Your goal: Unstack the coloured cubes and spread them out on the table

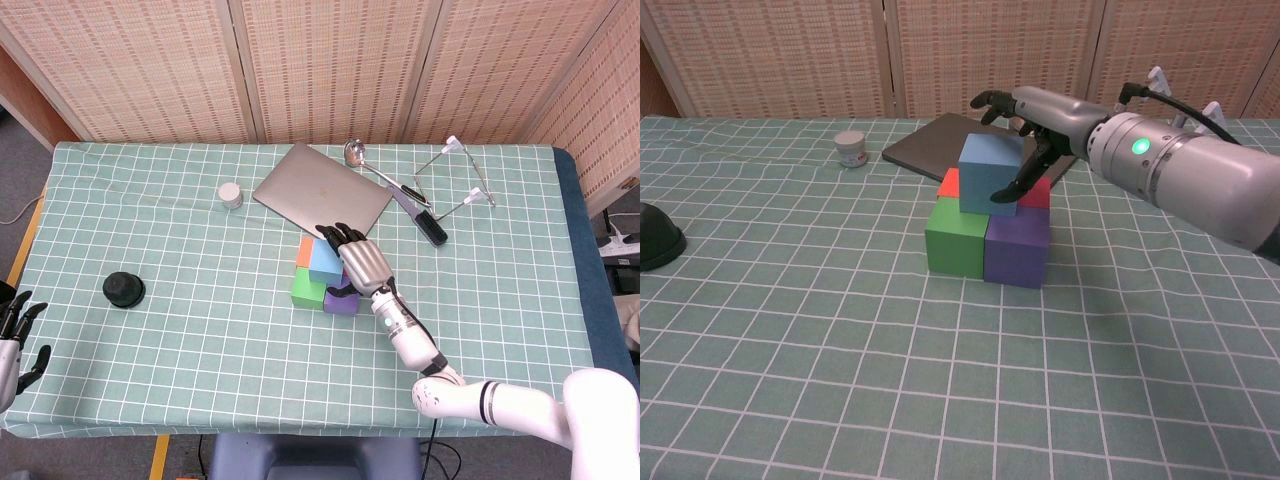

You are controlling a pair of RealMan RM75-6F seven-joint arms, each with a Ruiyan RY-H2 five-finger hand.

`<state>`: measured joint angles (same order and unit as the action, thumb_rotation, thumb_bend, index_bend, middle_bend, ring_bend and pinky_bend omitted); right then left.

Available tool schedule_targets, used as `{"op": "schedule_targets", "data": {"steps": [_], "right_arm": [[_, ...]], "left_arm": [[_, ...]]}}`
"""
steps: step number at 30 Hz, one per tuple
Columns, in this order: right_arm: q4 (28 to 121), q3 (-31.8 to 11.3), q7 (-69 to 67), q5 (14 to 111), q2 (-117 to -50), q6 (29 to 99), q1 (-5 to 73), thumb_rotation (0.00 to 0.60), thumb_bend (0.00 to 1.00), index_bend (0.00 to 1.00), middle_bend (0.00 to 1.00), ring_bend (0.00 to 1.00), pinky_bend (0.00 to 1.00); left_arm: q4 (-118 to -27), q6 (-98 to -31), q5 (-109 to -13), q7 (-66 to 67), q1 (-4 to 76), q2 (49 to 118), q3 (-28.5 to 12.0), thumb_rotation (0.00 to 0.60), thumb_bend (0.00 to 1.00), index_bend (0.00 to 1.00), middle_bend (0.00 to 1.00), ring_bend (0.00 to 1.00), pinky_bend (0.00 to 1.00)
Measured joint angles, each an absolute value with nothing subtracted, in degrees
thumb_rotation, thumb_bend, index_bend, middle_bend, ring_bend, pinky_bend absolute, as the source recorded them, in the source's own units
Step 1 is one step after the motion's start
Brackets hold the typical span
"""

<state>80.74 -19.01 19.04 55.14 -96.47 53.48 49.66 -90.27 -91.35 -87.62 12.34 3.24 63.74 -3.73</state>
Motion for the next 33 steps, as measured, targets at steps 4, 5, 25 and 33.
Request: {"op": "schedule_targets", "data": {"steps": [4,5,25,33], "right_arm": [[78.15,-19.19,18.56,54.20,-98.30,52.69,50.68,0.600,0.05,0.04,0.10,0.06,0.24],[77.65,-19.20,18.20,54.18,-98.61,52.56,50.81,0.600,0.05,0.08,0.12,0.08,0.29],[75.67,-18.04,9.12,65.44,-98.52,61.38,47.67,0.600,0.19,0.54,0.50,0.57,0.84],[86.59,-12.03,7.93,70.97,-85.45,64.58,40.22,0.600,0.19,0.54,0.50,0.57,0.84]], "left_arm": [[-90.16,-91.28,-87.49,12.23,3.25,63.70,-3.79,0.600,0.39,0.23,0.12,0.16,0.33],[-90.14,-91.31,-87.46,12.17,3.23,63.69,-3.81,0.600,0.39,0.23,0.12,0.16,0.33],[-90.01,-91.16,-86.97,11.98,3.13,63.56,-3.93,0.600,0.39,0.23,0.12,0.16,0.33],[-90.37,-91.68,-86.70,11.99,2.95,63.42,-4.24,0.600,0.39,0.23,0.12,0.16,0.33]]}}
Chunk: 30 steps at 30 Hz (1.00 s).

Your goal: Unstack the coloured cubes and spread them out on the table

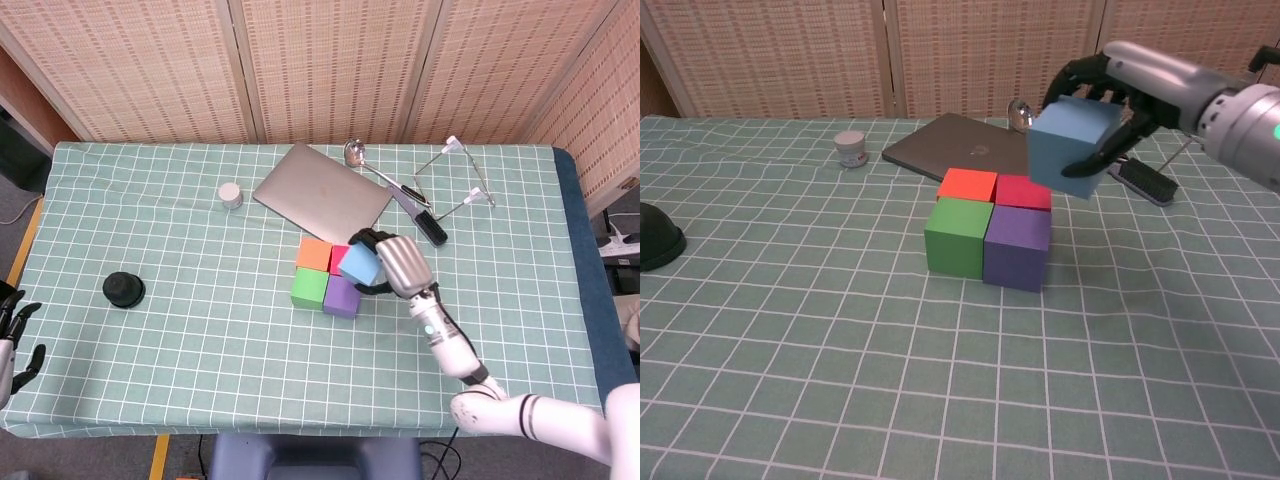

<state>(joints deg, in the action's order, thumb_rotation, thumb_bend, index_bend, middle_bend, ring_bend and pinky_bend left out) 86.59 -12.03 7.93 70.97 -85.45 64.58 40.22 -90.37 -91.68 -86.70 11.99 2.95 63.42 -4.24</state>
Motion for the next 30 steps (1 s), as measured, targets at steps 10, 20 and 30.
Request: {"op": "schedule_targets", "data": {"steps": [10,20,30], "right_arm": [[77.87,-0.69,-2.07,80.19,-80.86,68.54,30.16,0.600,0.19,0.54,0.50,0.57,0.84],[55.15,0.71,-17.22,86.64,-89.63,73.93,26.84,0.600,0.19,0.34,0.47,0.44,0.68],[55.56,2.70,-19.23,88.62,-88.45,69.50,25.92,0.600,0.12,0.00,0.00,0.00,0.22]], "left_arm": [[-90.54,-91.36,-87.19,12.85,3.15,63.82,-4.04,0.600,0.39,0.24,0.12,0.16,0.33],[-90.34,-90.50,-87.49,13.15,3.54,64.16,-3.63,0.600,0.39,0.24,0.12,0.16,0.33],[-90.65,-90.75,-87.70,13.33,3.40,64.04,-3.50,0.600,0.39,0.24,0.13,0.16,0.33]]}}
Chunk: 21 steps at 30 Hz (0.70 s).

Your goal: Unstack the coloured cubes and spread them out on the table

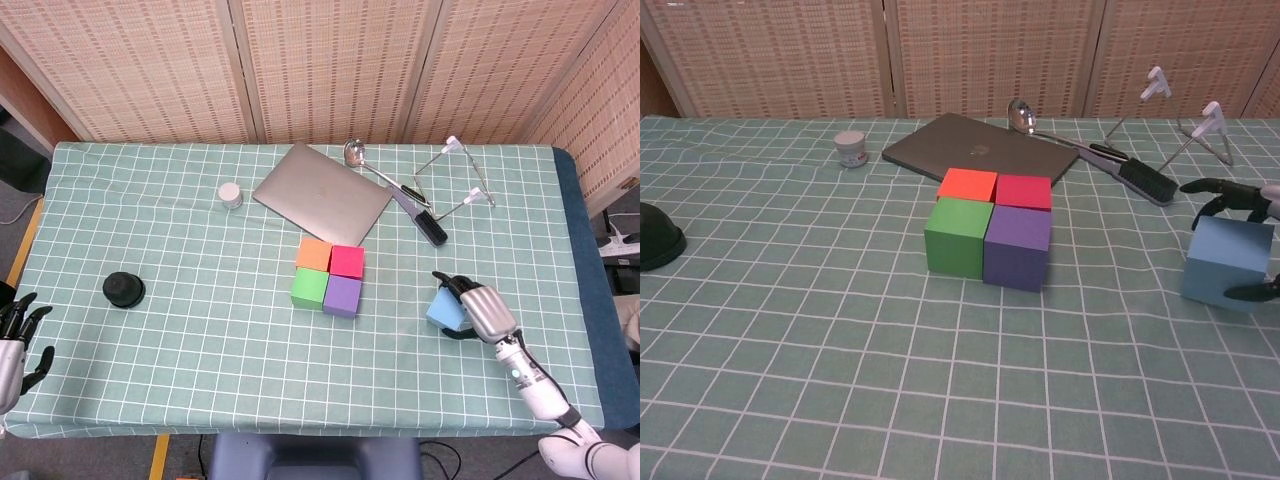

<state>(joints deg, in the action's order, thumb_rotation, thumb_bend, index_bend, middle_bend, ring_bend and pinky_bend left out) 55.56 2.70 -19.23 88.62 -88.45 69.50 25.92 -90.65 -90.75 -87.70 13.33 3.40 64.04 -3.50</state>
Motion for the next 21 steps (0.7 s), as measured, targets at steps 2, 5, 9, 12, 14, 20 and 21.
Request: {"op": "schedule_targets", "data": {"steps": [2,5,9,12,14,20,21], "right_arm": [[57.84,2.85,-18.51,88.24,-87.03,67.75,26.05,0.600,0.11,0.00,0.00,0.00,0.21],[60.73,2.96,-17.92,87.92,-85.07,66.54,26.13,0.600,0.11,0.00,0.00,0.00,0.20],[64.82,2.87,-18.59,87.69,-82.82,66.05,26.05,0.600,0.11,0.00,0.00,0.00,0.19],[70.07,2.45,-20.54,88.15,-80.79,67.14,25.83,0.600,0.14,0.00,0.03,0.03,0.21],[74.33,1.87,-21.56,89.31,-79.44,69.63,25.59,0.600,0.27,0.03,0.10,0.08,0.29],[81.32,-1.95,-16.99,92.18,-78.24,79.66,25.15,0.600,0.59,0.54,0.46,0.48,0.63],[82.20,-2.59,-15.48,92.25,-78.23,80.22,25.17,0.600,0.63,0.59,0.50,0.52,0.66]], "left_arm": [[-90.65,-90.64,-87.74,13.45,3.45,64.08,-3.46,0.600,0.39,0.24,0.13,0.16,0.33],[-90.59,-90.50,-87.63,13.47,3.48,64.11,-3.44,0.600,0.39,0.24,0.13,0.16,0.33],[-90.57,-90.57,-87.41,13.48,3.44,64.11,-3.56,0.600,0.39,0.24,0.13,0.16,0.33],[-90.57,-90.48,-87.26,13.69,3.49,64.18,-3.64,0.600,0.39,0.24,0.13,0.16,0.33],[-90.64,-90.35,-87.26,13.81,3.56,64.20,-3.62,0.600,0.39,0.24,0.13,0.16,0.33],[-90.55,-90.44,-87.22,13.55,3.53,64.10,-3.66,0.600,0.39,0.24,0.13,0.16,0.33],[-90.52,-90.46,-87.11,13.43,3.51,64.07,-3.70,0.600,0.39,0.24,0.13,0.16,0.33]]}}
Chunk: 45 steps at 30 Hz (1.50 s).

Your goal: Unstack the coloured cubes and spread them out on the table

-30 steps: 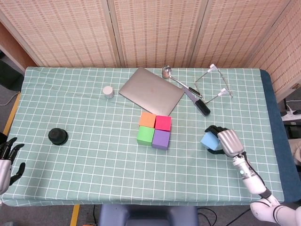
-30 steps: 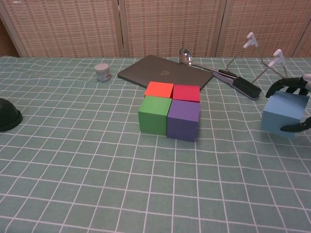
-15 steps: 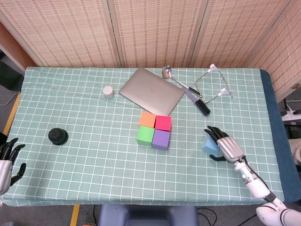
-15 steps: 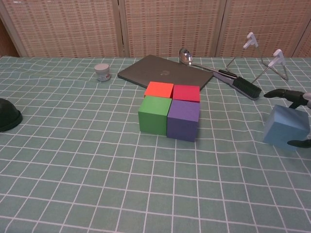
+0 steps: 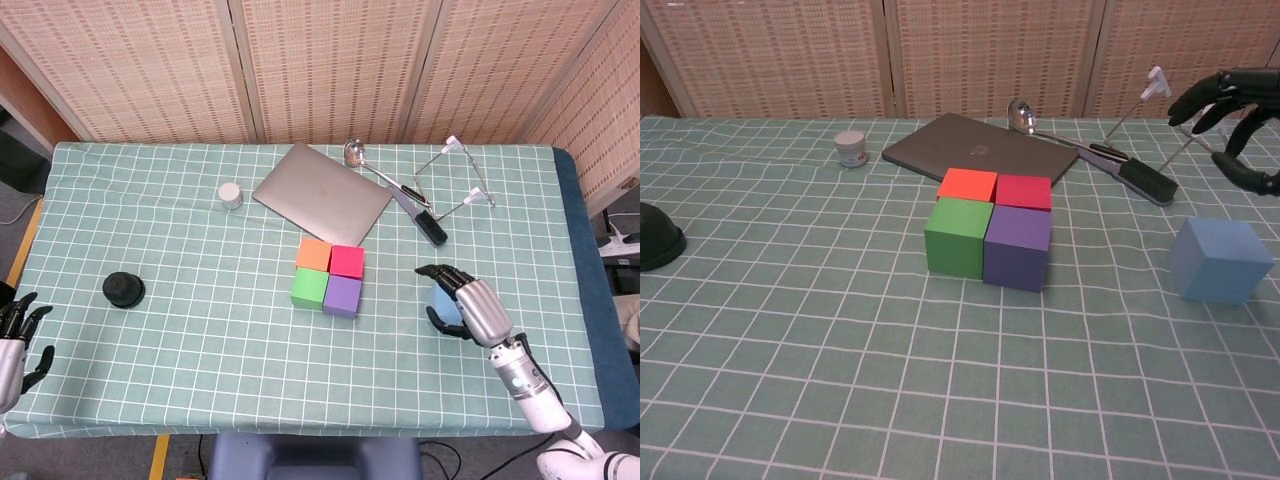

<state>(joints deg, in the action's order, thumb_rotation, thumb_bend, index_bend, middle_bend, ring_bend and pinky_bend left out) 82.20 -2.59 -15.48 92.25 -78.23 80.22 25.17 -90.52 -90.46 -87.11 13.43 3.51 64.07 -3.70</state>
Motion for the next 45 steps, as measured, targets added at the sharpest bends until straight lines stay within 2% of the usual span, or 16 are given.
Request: {"op": "schedule_targets", "data": {"steps": [2,6,9,16,25,37,45], "right_arm": [[84.10,-4.11,-11.90,92.04,-78.28,80.36,25.39,0.600,0.69,0.64,0.54,0.56,0.70],[85.22,-6.38,-7.14,90.00,-79.10,77.68,26.71,0.600,0.92,0.73,0.61,0.63,0.78],[84.11,-7.67,-3.75,87.49,-80.44,73.89,28.40,0.600,0.99,0.77,0.62,0.64,0.79],[77.69,-10.62,7.73,78.55,-86.06,64.58,33.17,0.600,1.00,0.77,0.62,0.64,0.78],[66.85,-11.39,11.81,74.82,-94.71,58.45,37.64,0.600,1.00,0.77,0.62,0.64,0.78],[55.03,-9.82,6.44,77.90,-104.67,56.39,41.45,0.600,1.00,0.77,0.62,0.64,0.78],[52.40,-8.50,-2.29,82.95,-106.94,60.36,42.17,0.600,1.00,0.77,0.62,0.63,0.78]], "left_arm": [[-90.47,-90.49,-86.84,13.16,3.48,64.02,-3.84,0.600,0.39,0.24,0.13,0.16,0.33],[-90.47,-90.58,-86.73,12.98,3.44,63.97,-3.95,0.600,0.39,0.24,0.13,0.16,0.33],[-90.48,-90.45,-86.78,13.08,3.53,64.02,-3.93,0.600,0.39,0.24,0.13,0.16,0.33],[-90.34,-90.05,-86.51,13.19,3.65,64.14,-3.90,0.600,0.39,0.24,0.13,0.16,0.33],[-90.40,-90.36,-86.66,13.16,3.61,64.08,-3.95,0.600,0.39,0.24,0.13,0.16,0.33],[-90.33,-90.58,-86.48,12.90,3.50,63.98,-4.07,0.600,0.39,0.24,0.13,0.16,0.33],[-90.35,-90.73,-86.58,12.91,3.48,63.95,-4.09,0.600,0.39,0.24,0.13,0.16,0.33]]}}
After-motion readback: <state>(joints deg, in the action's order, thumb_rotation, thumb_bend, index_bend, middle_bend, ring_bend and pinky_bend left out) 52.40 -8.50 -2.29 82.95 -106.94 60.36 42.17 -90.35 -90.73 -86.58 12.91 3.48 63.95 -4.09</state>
